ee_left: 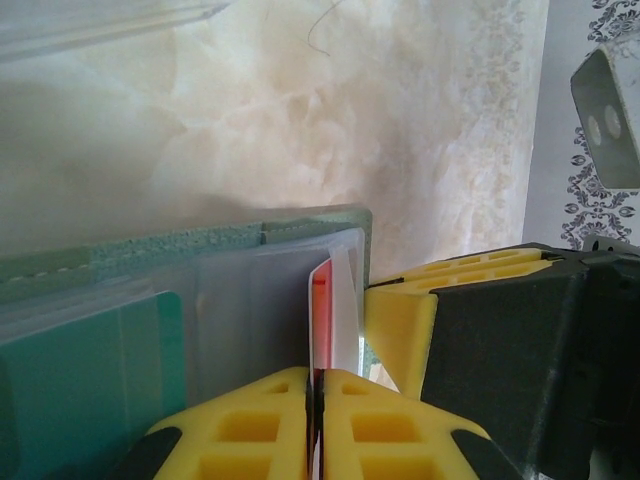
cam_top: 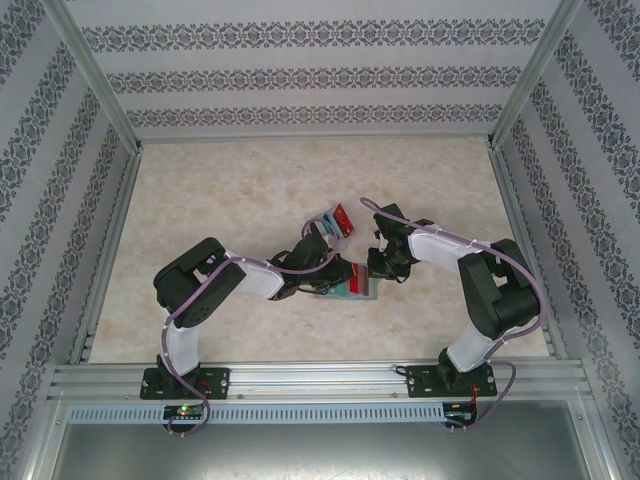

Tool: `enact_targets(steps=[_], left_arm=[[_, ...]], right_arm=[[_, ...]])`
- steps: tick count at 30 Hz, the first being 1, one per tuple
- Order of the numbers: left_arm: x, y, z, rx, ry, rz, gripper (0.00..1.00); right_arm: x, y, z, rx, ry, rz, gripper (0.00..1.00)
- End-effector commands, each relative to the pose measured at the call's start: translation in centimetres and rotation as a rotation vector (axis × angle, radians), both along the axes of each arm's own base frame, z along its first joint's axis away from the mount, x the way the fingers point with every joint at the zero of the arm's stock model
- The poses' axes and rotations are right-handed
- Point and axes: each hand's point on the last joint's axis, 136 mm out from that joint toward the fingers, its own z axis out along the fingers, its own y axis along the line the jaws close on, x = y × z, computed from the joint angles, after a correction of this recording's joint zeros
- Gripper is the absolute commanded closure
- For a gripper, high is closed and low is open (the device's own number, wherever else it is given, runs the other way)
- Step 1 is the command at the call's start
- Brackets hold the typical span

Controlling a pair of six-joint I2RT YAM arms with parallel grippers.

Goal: Put the credit cards into the card holder

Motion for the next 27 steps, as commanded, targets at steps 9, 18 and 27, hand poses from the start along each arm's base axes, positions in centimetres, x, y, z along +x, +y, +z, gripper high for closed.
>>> enact_targets(steps=[9,18,27], left_arm=[[-2.2,1.0,-2.6,0.117,0.089,-0.004,0.84],[-2.1,2.4,-1.1,0.192,0.046,0.005,0.79],[-2.1,1.6,-1.5,0.18,0.061,-0.015,0.91]], right_arm=[[-0.6,0.4,-1.0,0.021,0.027,-0.001,0.86],[-0.5,0.2,-0.8,0.021,0.019,-0.014,0.86],[-0.7,0.4,-0.8,0.031,0.024,-0.009,0.86]])
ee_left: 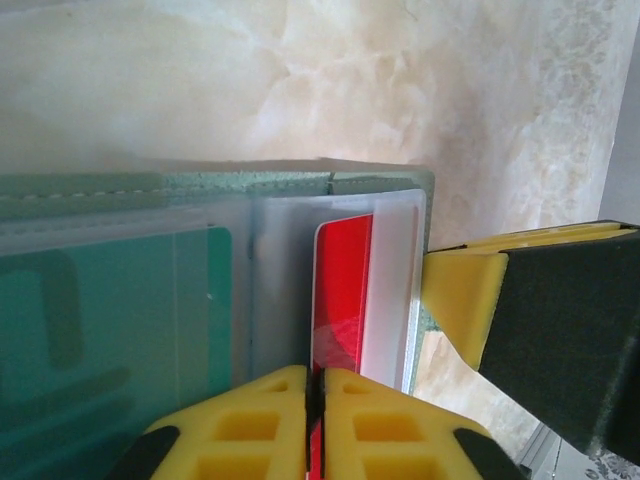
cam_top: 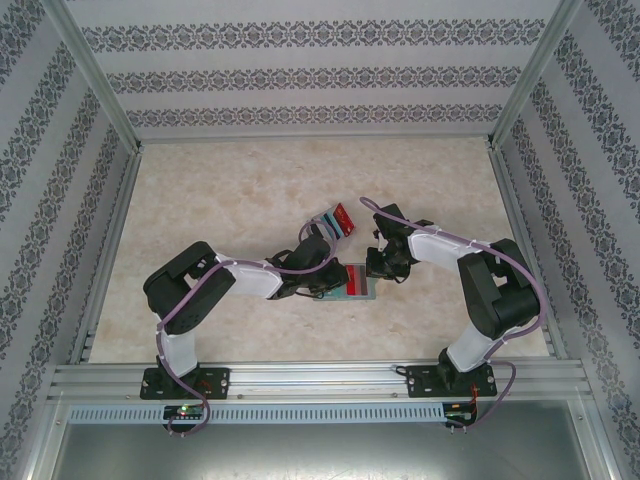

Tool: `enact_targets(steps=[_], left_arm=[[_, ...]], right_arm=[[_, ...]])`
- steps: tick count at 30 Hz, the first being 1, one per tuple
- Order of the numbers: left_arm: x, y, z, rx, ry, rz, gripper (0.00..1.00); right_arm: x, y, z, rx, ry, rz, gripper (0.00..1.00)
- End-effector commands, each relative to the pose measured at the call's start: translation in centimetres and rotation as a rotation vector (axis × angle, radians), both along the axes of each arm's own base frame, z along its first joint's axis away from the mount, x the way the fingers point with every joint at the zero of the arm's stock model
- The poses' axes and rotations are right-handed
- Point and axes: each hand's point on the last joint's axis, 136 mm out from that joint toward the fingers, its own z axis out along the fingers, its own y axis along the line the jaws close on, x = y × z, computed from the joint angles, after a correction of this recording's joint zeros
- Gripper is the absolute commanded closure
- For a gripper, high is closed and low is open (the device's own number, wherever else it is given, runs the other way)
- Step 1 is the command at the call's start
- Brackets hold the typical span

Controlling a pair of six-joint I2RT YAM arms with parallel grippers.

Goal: Put the credit cards into the card holder

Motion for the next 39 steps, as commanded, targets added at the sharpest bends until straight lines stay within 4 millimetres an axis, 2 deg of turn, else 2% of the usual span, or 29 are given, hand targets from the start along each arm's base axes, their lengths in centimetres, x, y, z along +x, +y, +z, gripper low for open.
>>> enact_targets(steps=[1,8,14,17,22,24,26,28,31,33,36,39], left_arm=[[-0.8,-0.3,-1.0,0.04,0.022,-0.04,0.93],[-0.9,-1.6,-1.5,0.025,0.058,-0.091,0.93],[-0.8,-1.1,-1.0,0.049,0.044,-0.084,0.89],[-0.7,-0.5,-0.2,0.075,0.019,-0.077,0.82],[-0.5,0.5,1.7,0.101,-0.036,-0.062,0.71],[-0.4,1.0,2.3,0.115,-0.055,-0.053,0.63],[-0.3,1.5,2.8,0.131,-0.067,-0.041,0.62],[-0.3,1.9,3.5,0.126,-0.091,-0.033,0.56],[0.4,3.5,5.3,0.156,-0.144,0.019,0.57],[1.3,5.6,6.0,0.197,-0.162,0.079,0.55],[2.7,9.1,6.6,0.212,-0.139,0.177,0.53],[4.1,12.3,6.5,0.193,-0.103,0.271,0.5]], right_arm=[[-0.8,0.0,-0.8,0.008,0.029,-0.006,0.85],[-0.9,0.2,-0.7,0.018,0.031,-0.011,0.86],[-0.5,-0.1,-0.4,0.006,0.017,-0.015,0.85],[-0.2,-0.5,0.2,-0.009,-0.002,-0.027,0.78],[1.0,-1.4,2.5,0.003,-0.068,-0.057,0.67],[1.5,-1.5,3.6,0.016,-0.101,-0.058,0.59],[2.1,-1.4,4.6,0.028,-0.123,-0.056,0.58],[2.7,-1.2,5.9,0.034,-0.155,-0.046,0.56],[4.0,-1.0,8.3,0.045,-0.24,-0.037,0.56],[5.0,-0.3,10.2,0.072,-0.298,-0.015,0.57],[6.1,2.4,12.5,0.137,-0.348,0.069,0.62],[6.8,5.5,13.3,0.106,-0.382,0.186,0.63]])
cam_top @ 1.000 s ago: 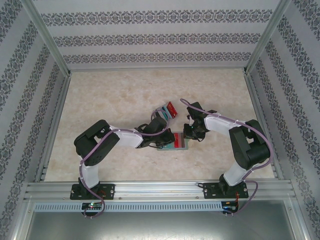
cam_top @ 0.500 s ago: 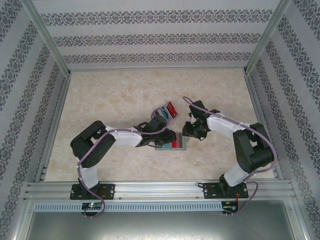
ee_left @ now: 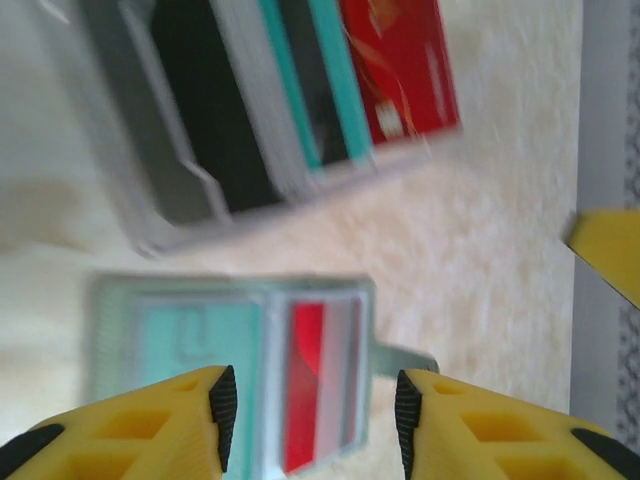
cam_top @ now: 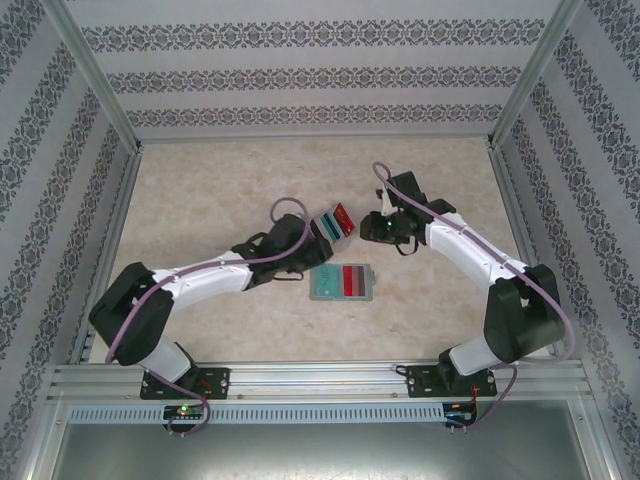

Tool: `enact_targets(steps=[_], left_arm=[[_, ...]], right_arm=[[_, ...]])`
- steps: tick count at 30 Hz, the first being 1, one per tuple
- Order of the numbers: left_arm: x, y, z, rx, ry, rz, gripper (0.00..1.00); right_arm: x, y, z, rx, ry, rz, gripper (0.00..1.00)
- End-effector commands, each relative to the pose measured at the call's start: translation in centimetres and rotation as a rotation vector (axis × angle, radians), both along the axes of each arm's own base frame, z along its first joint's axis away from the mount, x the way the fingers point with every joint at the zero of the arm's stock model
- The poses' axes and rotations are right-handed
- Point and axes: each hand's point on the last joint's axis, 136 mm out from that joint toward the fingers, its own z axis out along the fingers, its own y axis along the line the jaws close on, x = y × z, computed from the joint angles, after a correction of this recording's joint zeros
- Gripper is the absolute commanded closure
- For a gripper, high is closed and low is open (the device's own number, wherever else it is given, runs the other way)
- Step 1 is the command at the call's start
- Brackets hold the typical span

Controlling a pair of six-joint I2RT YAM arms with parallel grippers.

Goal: Put the credit cards into the card holder

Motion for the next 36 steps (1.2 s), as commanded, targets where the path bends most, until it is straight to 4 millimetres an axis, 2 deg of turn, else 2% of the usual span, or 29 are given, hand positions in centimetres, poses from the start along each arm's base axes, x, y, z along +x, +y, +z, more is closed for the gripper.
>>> enact_targets(steps=[1,5,11,16,25,32,36], left_arm=[[0.9,4.9,-1.8,0.051,0.07,0.124,0.5],[1.5,7.8,-2.3,0.027,0.099,0.209,0.49],[1.3,9.5,-2.4,0.039,0.106,0.238,0.44],[1.0,10.3,-2.5,0.046,0.097,0.259,0.4],[0.6,10.8,-2.5,0.045,0.087,0.274,0.39],[0.5,11.0,-2.1,0.032,0.071,0.287,0.39],[0.4,11.3,-1.9,0.033,0.061,0.296,0.39]], right_arm=[[0.5,3.9,0.8,-0.053,-0.046,0.152,0.63],[2.0,6.4,0.2,-0.185,-0.063,0.204,0.6],[3.9,9.0,-1.8,-0.356,-0.067,0.283,0.57],[4.7,9.7,-4.0,-0.455,-0.041,0.297,0.56],[4.6,10.2,-6.8,-0.567,-0.011,0.339,0.54],[4.8,9.7,-7.8,-0.652,-0.028,0.326,0.58],[5.4,8.9,-6.8,-0.715,-0.065,0.291,0.59]])
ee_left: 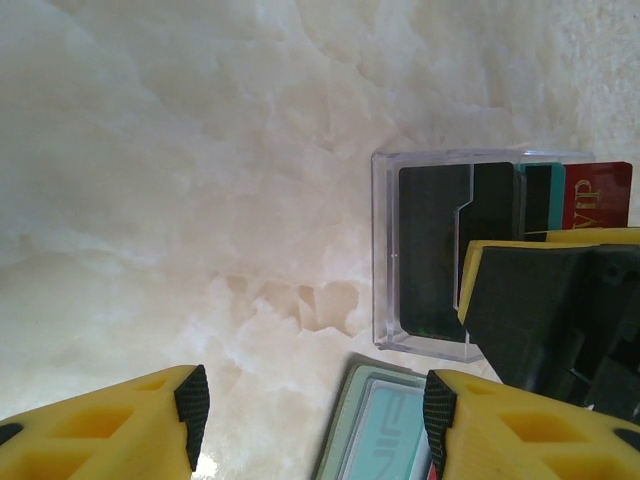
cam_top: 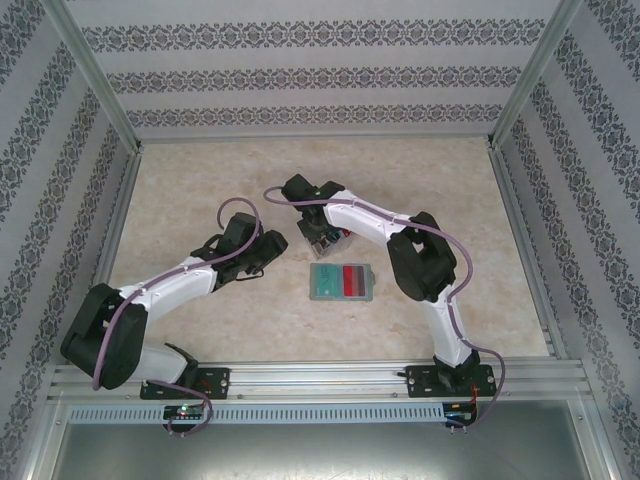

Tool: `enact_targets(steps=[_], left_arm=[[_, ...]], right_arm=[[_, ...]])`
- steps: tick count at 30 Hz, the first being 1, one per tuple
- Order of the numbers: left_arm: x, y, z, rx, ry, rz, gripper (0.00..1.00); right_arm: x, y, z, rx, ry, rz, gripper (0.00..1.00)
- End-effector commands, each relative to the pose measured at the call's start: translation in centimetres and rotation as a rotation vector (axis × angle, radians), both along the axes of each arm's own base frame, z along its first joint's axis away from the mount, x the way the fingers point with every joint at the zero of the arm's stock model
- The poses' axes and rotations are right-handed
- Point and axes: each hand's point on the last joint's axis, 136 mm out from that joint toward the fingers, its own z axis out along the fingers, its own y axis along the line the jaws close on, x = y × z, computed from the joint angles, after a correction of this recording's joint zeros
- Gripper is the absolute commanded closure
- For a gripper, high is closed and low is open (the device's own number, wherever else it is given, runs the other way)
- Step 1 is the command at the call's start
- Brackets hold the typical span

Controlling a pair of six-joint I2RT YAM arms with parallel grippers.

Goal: Put the credit cards into the card holder

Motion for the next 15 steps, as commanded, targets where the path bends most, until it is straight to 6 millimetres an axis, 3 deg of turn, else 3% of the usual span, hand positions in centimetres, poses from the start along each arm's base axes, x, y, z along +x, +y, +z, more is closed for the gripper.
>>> enact_targets(steps=[1,10,15], left_arm=[[0.0,1.2,0.2,0.009,-0.015,0.044,0.39],[0.0,0.9,0.3,-0.005,-0.016,0.04,0.39],[0.1,0.7,0.4,-0.011,-0.018,0.037,0.39]], right_arm=[[0.7,-1.2,1.4,-0.082,-0.068,-0.01,0.58],[0.8,-1.4,2.7,-0.046,-0.091,-0.021,0.62],[0.6,-1.5,2.3,-0.036,-0.084,-0.024,0.72]])
